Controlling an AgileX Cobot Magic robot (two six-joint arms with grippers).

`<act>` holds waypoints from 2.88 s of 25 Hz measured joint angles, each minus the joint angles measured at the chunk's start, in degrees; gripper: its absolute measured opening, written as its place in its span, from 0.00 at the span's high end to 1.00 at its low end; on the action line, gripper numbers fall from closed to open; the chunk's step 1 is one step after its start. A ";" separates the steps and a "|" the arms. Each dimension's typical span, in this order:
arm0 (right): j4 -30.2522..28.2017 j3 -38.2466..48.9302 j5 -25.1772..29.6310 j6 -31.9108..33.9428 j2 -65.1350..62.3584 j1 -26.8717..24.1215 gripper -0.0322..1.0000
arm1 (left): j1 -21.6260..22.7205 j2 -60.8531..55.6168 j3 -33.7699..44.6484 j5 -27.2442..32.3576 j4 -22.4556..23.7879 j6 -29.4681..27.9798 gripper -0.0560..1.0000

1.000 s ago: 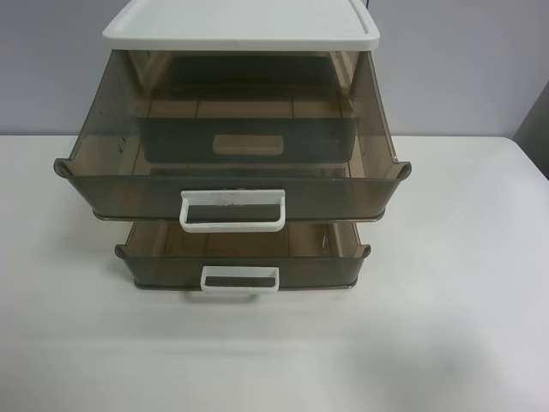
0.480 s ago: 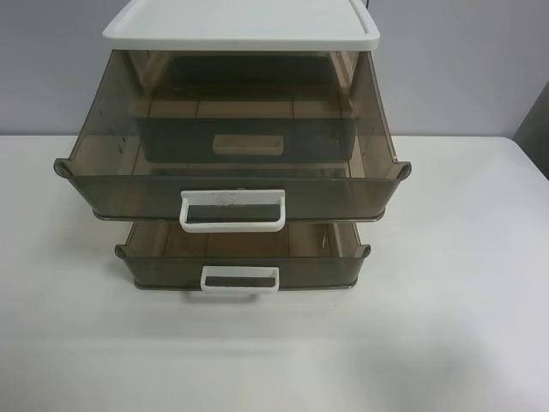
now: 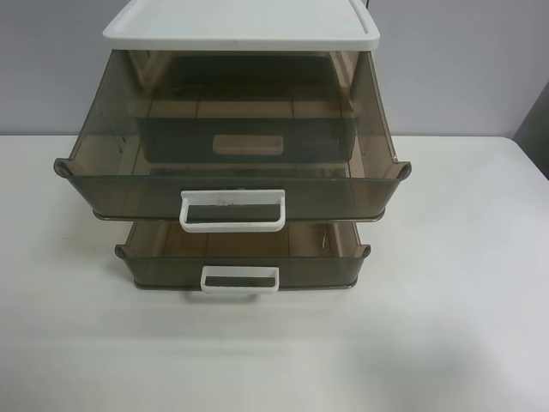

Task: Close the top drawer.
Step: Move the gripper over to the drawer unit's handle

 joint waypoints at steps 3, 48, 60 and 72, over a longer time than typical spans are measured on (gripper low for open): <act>0.00 0.00 0.00 0.00 0.00 0.00 0.01 | 0.00 0.00 0.00 0.00 0.00 0.00 0.01; 5.00 -4.85 1.27 -7.02 6.64 0.00 0.01 | 0.00 0.00 0.00 0.00 0.00 0.00 0.01; 4.11 -19.29 -0.07 -13.48 38.56 26.30 0.01 | 0.00 0.00 0.00 0.00 0.06 0.00 0.01; -0.29 -20.46 -10.72 -9.37 58.28 56.72 0.01 | 0.00 0.00 0.00 0.00 0.06 0.00 0.01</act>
